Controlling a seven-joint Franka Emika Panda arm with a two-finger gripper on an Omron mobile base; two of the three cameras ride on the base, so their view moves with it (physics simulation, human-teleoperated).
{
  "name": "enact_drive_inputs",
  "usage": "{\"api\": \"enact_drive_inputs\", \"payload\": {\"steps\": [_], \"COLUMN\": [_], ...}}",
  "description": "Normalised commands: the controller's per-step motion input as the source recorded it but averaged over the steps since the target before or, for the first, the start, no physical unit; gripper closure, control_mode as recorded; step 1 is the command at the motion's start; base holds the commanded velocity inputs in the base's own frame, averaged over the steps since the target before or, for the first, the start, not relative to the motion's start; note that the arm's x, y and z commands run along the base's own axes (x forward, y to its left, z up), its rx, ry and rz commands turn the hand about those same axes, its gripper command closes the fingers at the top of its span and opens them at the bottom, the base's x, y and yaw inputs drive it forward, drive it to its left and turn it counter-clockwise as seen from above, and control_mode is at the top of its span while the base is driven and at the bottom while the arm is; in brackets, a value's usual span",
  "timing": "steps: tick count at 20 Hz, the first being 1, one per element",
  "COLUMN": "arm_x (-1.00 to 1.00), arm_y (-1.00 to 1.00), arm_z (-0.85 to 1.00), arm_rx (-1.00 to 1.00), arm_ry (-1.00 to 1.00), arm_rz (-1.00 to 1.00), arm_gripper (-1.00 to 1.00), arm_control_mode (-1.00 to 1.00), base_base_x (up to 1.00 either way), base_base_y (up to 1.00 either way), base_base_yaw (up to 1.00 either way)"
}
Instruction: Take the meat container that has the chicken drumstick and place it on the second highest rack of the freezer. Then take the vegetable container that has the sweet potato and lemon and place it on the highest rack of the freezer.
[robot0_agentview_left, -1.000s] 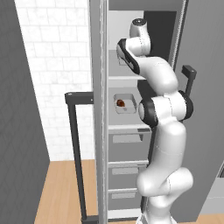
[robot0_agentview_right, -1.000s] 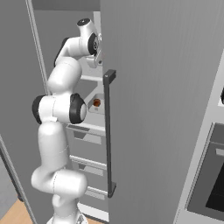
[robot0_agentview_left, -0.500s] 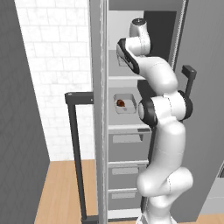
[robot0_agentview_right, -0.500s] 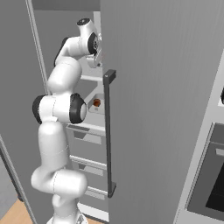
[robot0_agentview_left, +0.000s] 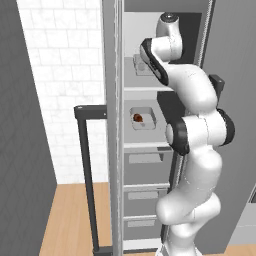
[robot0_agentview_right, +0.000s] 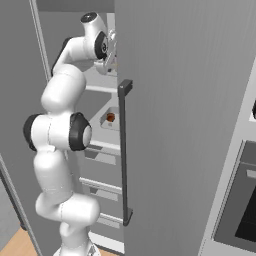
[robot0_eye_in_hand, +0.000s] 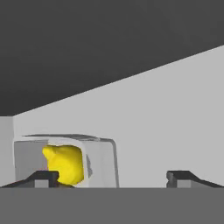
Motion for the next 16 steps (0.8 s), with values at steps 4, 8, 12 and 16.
{"api": "enact_drive_inputs", "payload": {"steps": [4, 8, 12, 16], "arm_x": [-1.00, -1.00, -1.00, -1.00], "arm_y": [0.02, 0.01, 0.01, 0.00], "arm_z": [0.00, -0.02, 0.14, 0.29], "arm_rx": [0.00, 0.00, 0.00, 0.02], "arm_ry": [-0.39, -0.35, -0.16, 0.04], "arm_rz": [0.00, 0.00, 0.00, 0.00], "arm_gripper": [-1.00, -1.00, -1.00, -1.00], "arm_control_mode": [-1.00, -1.00, -1.00, -1.00], "base_base_x": [0.00, 0.00, 0.00, 0.00], "base_base_y": [0.00, 0.00, 0.00, 0.00], "base_base_yaw": [0.00, 0.00, 0.00, 0.00]}}
